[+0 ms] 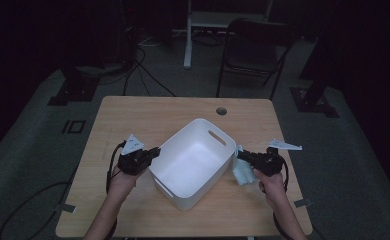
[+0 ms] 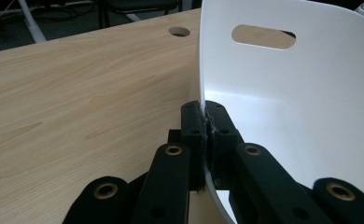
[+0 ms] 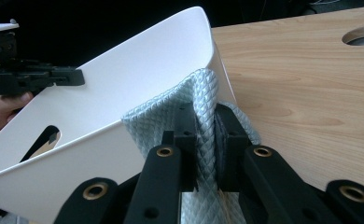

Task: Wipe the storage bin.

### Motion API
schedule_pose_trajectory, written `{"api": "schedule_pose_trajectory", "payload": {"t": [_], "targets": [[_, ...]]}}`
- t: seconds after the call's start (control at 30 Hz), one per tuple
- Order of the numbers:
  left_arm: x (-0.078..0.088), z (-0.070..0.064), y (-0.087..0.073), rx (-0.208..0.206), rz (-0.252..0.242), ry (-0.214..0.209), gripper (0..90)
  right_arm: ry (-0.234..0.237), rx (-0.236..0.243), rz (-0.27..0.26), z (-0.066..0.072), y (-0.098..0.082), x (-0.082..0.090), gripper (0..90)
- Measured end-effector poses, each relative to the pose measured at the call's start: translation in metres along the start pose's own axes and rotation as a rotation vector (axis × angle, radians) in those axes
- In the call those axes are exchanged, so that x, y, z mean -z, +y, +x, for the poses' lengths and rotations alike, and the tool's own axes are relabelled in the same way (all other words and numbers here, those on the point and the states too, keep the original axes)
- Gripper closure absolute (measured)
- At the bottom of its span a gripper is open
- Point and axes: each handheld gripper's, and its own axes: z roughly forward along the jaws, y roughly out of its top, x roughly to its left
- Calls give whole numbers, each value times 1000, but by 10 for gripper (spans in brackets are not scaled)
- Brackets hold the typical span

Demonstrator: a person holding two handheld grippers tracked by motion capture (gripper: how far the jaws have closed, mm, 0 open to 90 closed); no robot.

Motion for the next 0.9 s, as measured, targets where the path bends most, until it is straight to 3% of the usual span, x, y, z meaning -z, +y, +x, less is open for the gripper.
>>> {"api": "schedule_pose_trajectory", "payload": {"t": [0.17,0.33,0.5,0.53,0.57,0.63,0.67,0.77,0.83,0.9], "targets": [[0,0,0,2,-2,-2,873,-15,-2,6,-2,1,-1,770],[-1,0,-1,-4,-3,-4,873,-44,60,7,3,1,-2,774],[-1,1,0,-3,-1,-9,872,-22,35,43,-4,5,-1,708],[-1,1,0,-4,-1,-10,872,-89,95,44,1,5,-2,737],[-1,1,0,-6,0,-8,872,-89,95,44,1,5,-2,737],[-1,0,0,-9,1,-8,872,-63,93,105,3,5,-7,782],[-2,0,0,-10,3,-3,872,-76,115,97,5,5,-8,829],[-2,-1,0,-15,1,-2,872,-96,140,80,8,3,-9,846],[-2,0,0,-14,3,-4,871,-100,140,80,9,3,-9,847],[-2,1,0,-10,3,-10,870,-94,111,47,7,4,-7,850]]}}
